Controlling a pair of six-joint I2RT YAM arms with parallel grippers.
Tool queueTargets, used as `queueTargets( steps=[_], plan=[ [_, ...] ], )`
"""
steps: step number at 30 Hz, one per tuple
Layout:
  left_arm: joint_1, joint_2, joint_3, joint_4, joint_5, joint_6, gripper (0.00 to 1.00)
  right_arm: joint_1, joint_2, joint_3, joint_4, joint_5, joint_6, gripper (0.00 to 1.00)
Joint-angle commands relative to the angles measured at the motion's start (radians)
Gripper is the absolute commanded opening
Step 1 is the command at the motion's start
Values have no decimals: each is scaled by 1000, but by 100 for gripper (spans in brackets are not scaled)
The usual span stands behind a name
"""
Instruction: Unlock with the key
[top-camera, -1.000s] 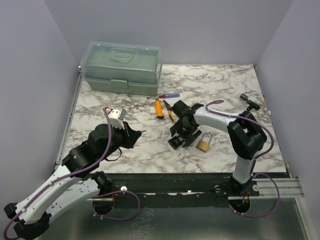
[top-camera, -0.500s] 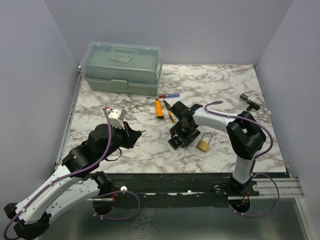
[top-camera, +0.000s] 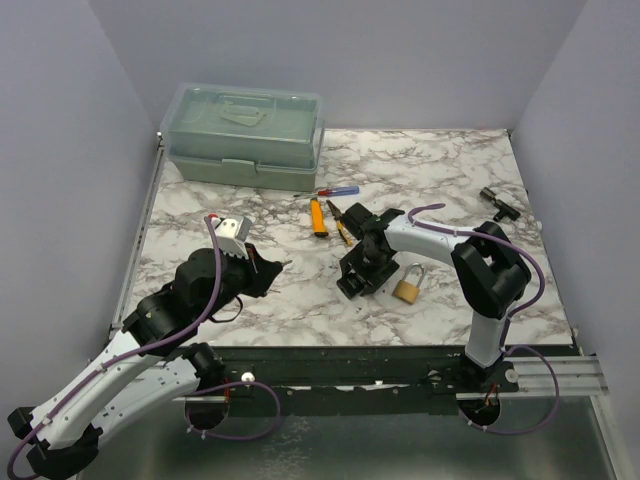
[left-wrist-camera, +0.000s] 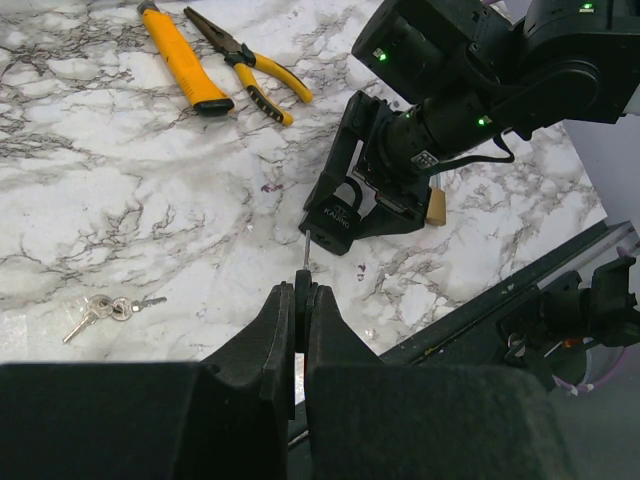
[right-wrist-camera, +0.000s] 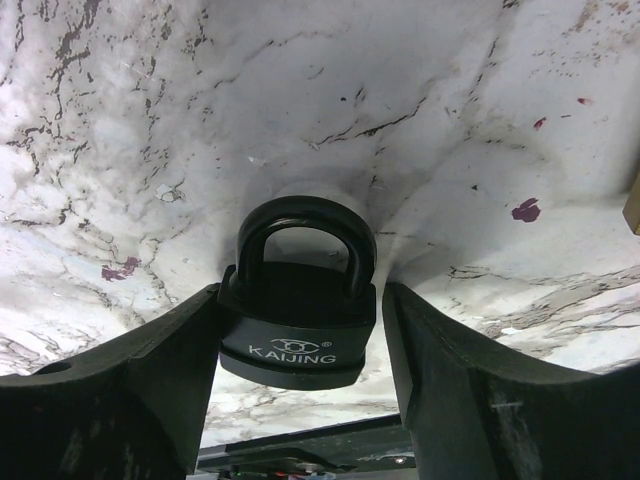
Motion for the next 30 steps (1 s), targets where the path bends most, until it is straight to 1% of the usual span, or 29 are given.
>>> queueTargets(
  steps=[1,6,9,11,12,14,15,17,19,21,23,30],
  plan=[
    [3,-10,5,-11,-18,4,0,11,23,11,-14,-12,24,68],
    [2,-14,5,-11,-18,4,0,14,20,4,-1,-11,24,66],
    [3,-14,5,-11,-18,5,0,17,20,-2,9,-10,23,61],
    [3,-13,6,-12,-18,5,0,17,19,-8,20,-9,22,55],
    [2,-12,5,-12,-18,5,0,16,17,-12,26,-11,22,48],
    [3,-11,5,-12,-20,5,0,17,7,-24,51,-16,11,28],
    [2,-10,4,-12,-20,4,0,17,1,-30,60,-19,11,21],
    [3,-4,4,-11,-20,5,0,16,-14,-39,72,-19,10,12],
    [3,0,5,-12,-20,5,0,17,-29,-42,72,-12,10,10],
    [3,5,5,-12,-21,3,0,16,-51,-47,81,-6,1,4],
    [2,5,5,-12,-20,2,0,17,-83,-62,92,3,-1,1],
    [2,-9,4,-7,-27,-26,0,17,-246,-122,146,3,7,0]
  ],
)
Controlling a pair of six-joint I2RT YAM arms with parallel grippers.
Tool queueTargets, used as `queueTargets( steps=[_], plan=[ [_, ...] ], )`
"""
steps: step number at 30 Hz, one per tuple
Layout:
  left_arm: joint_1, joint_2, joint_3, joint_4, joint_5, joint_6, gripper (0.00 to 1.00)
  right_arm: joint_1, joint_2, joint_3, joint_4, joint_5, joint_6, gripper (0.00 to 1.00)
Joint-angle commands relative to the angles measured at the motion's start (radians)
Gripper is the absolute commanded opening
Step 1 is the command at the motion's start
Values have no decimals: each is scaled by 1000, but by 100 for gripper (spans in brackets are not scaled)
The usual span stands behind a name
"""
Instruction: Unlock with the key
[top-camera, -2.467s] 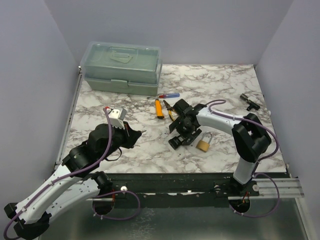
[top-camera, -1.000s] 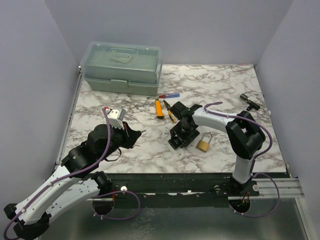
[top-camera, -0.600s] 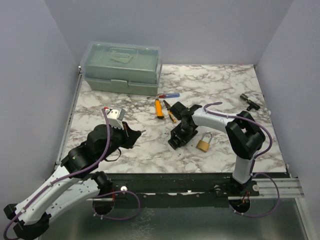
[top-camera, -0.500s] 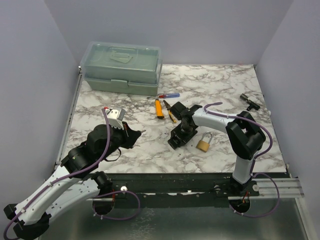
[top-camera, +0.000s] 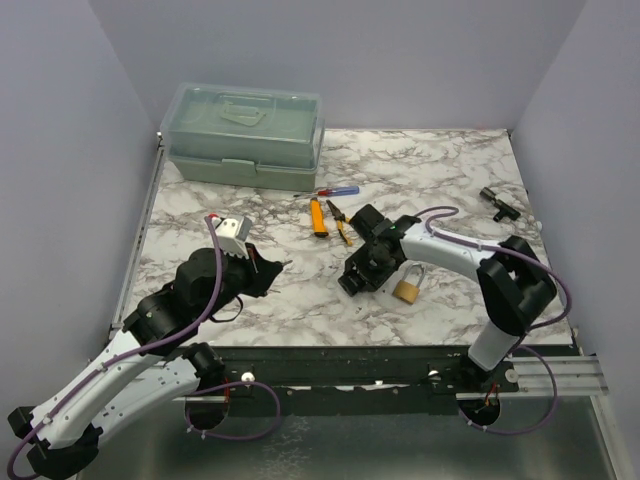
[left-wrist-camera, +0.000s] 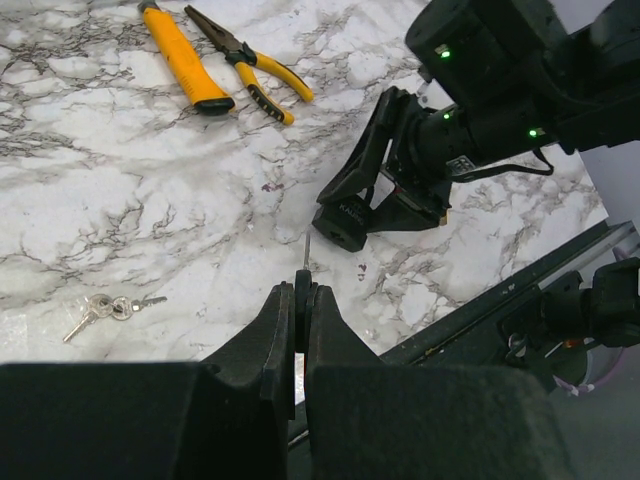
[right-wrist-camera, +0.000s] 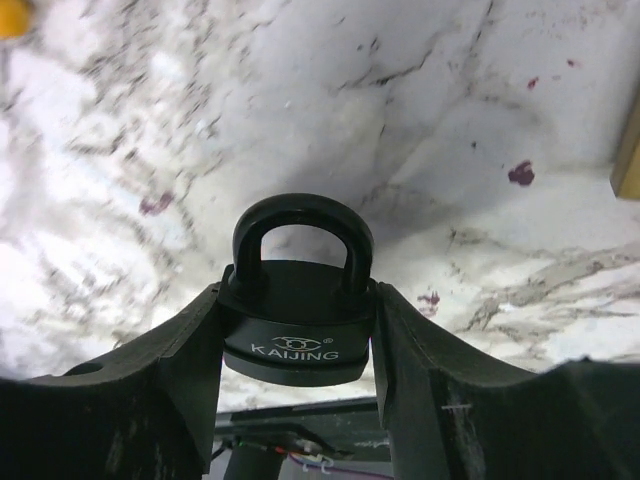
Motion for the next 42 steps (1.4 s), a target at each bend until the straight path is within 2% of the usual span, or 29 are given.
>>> queueTargets(
  steps=[1,9,15,17,21,24,32,42],
  plan=[
    [3,-13,4,-6,-23,-26,0,8,-158,-37,69,7,21,0],
    [2,-8,47,16,24,-93,0,8,-407,-124,203,6,27,0],
    [2,18,91,31,65,-129,0,7,-654,-284,511,-15,-6,0],
    [2,23,99,34,81,-140,0,4,-694,-294,517,-17,14,0],
    [3,35,106,69,126,-176,0,1,-699,-234,380,-30,117,0],
    [2,59,100,121,163,-200,0,-6,-689,-215,366,-80,171,0],
    [3,105,97,223,225,-271,0,-25,-699,-235,471,-191,263,0],
    [1,107,31,327,209,-366,0,-26,-693,-271,573,-237,323,0]
  ],
)
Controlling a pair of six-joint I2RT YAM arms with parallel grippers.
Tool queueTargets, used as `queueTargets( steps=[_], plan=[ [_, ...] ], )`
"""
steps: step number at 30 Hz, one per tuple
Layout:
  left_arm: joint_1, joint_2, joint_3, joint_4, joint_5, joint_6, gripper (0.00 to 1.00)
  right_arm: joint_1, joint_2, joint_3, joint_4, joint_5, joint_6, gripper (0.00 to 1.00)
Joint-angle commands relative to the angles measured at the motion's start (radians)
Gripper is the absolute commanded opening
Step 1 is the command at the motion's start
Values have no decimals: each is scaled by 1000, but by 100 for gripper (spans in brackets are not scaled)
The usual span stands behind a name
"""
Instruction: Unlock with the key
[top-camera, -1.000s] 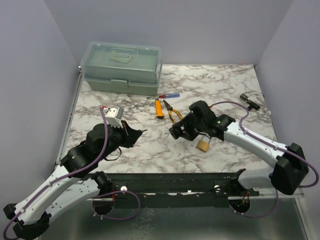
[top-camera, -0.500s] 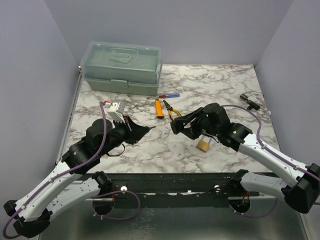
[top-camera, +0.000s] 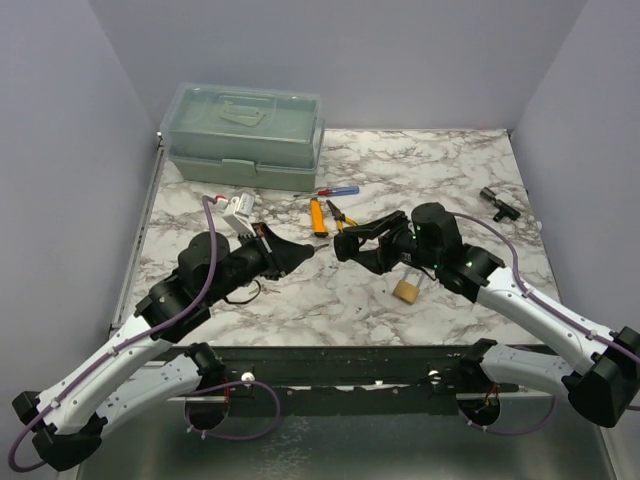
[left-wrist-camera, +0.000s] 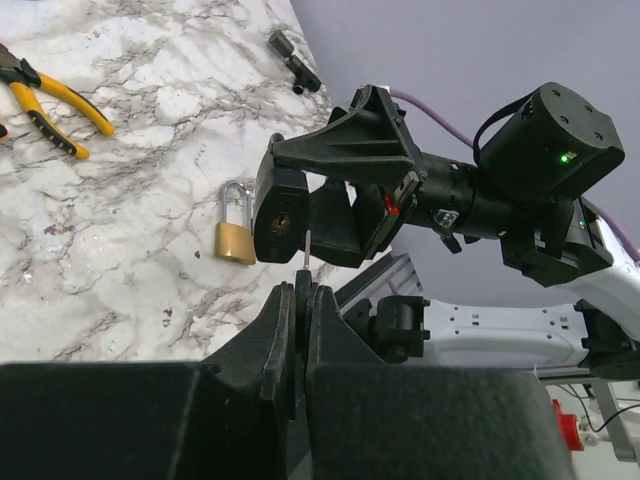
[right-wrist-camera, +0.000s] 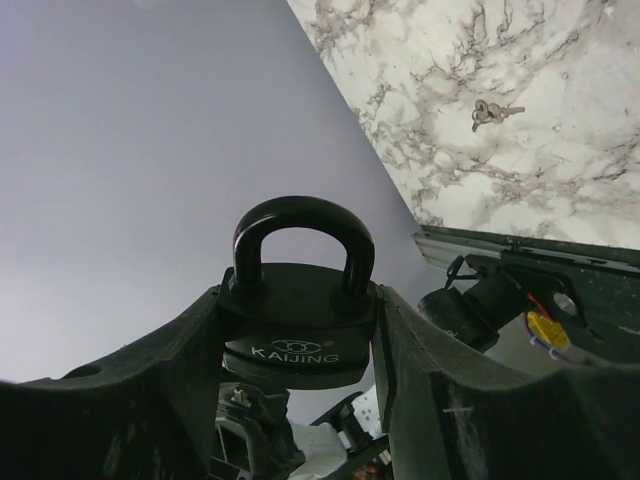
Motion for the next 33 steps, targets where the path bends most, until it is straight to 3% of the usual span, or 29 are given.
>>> queueTargets(
  steps=[1,9,33],
  plan=[
    [3,-9,-51,90,12,-57,0,-5,-13,-4,108,-59,67,0],
    [1,-3,-94,147,10,-67,0,-4,-4,46,10,-54,95,0],
    [2,29,-131,179,30,-51,0,-5,9,75,-22,-53,100,0]
  ],
)
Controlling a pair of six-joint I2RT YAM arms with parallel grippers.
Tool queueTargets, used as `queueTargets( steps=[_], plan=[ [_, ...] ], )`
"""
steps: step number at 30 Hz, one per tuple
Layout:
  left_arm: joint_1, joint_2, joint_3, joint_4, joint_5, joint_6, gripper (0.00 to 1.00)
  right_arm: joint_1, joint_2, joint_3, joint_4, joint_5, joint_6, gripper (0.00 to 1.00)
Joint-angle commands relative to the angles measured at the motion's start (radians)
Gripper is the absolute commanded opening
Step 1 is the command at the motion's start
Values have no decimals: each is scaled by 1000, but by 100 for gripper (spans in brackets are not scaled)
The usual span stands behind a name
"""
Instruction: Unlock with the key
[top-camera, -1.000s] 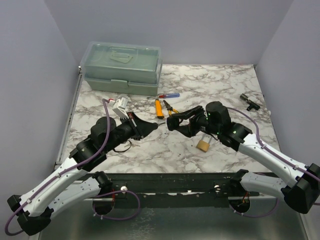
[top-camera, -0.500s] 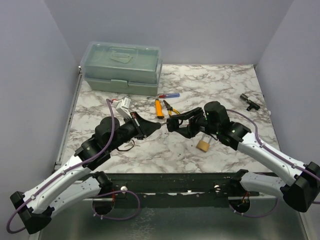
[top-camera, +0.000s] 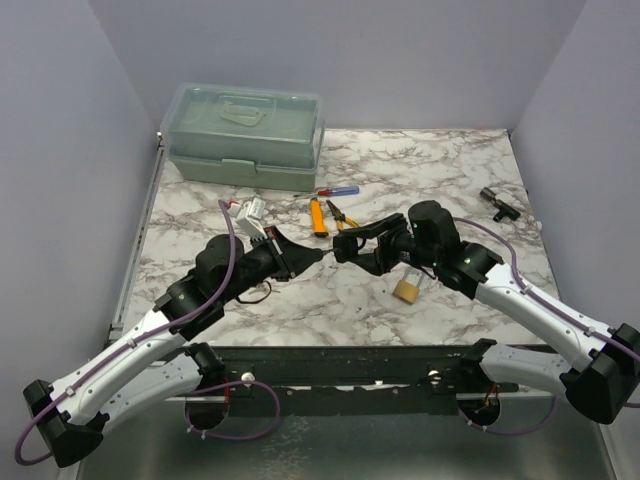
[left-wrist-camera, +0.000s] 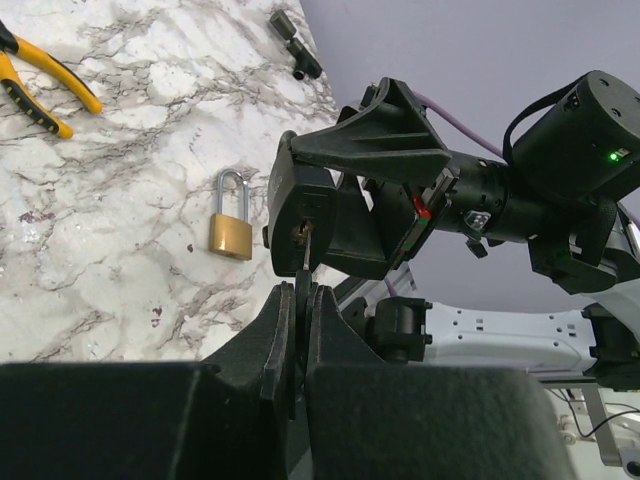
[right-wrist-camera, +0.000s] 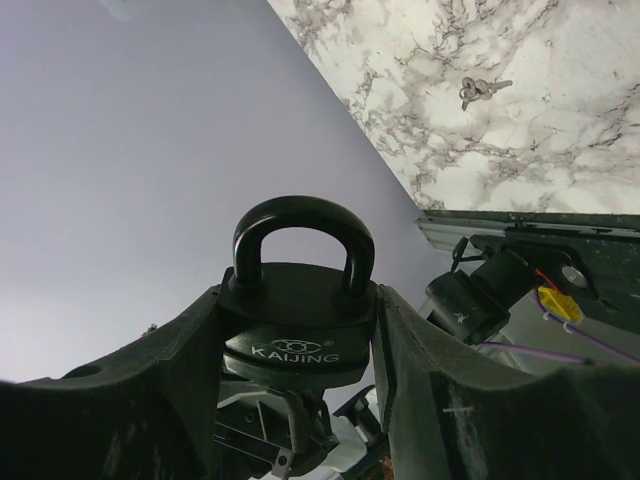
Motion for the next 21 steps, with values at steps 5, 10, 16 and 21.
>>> queueTargets(
  steps=[5,10,16,21],
  plan=[
    [1,-22,-19,18,1,7,0,-4,-7,50,36,-23,24,0],
    [1,-11,-26,22,4,-2,0,-4,-2,39,56,-33,28,0],
    [1,-10,-35,37,2,-13,0,-5,5,34,72,-33,27,0],
    [1,-7,-55,58,0,-35,0,-4,15,16,111,-47,27,0]
  ],
)
